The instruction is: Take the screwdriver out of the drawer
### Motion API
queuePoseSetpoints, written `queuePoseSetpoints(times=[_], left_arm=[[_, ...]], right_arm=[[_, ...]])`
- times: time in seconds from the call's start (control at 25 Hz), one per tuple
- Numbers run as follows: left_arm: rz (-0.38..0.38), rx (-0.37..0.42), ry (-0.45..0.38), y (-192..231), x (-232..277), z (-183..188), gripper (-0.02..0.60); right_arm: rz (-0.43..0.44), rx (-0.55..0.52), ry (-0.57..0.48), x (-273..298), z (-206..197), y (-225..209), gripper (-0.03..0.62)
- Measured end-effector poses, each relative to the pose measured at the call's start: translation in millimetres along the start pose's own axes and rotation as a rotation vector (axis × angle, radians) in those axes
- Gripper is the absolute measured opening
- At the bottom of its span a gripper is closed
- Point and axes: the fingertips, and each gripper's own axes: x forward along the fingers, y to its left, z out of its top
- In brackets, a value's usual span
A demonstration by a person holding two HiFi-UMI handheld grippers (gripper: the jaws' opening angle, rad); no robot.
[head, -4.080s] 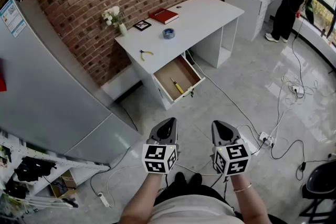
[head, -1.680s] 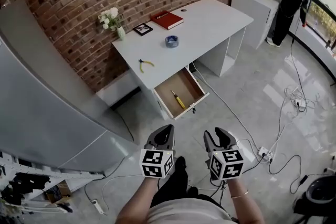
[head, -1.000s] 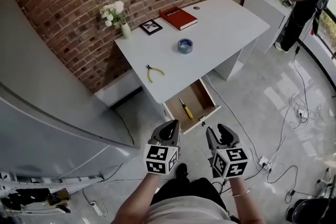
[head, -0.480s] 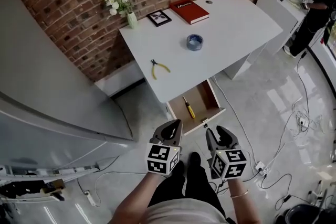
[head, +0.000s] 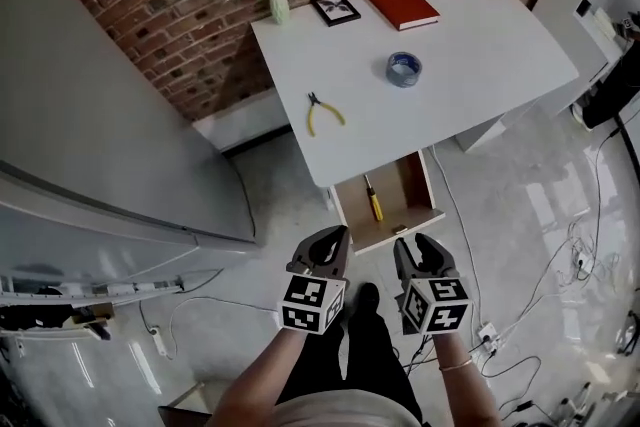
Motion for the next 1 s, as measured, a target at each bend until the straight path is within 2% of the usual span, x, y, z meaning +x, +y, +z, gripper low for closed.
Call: queuePoseSetpoints(times=[0.48,0.64,1.0], left_arm=[[0.144,-0.096,0.027,25.8,20.5,-44.3,-0.008],[0.176,-0.111,0.046,32.2,24.2,-62.1,-0.008],[0.256,-0.163,0.048,53.5,40.8,-92.6,-0.008]], right_arm=[[0.108,-0.105,0.162,83.0,-33.9,-11.9,0.152],[0.127,-0.110,0.209,106.3,-47.6,-17.7,0.152],[0.171,-0.166,0.269,156.8,-63.6,-23.6,0.152]])
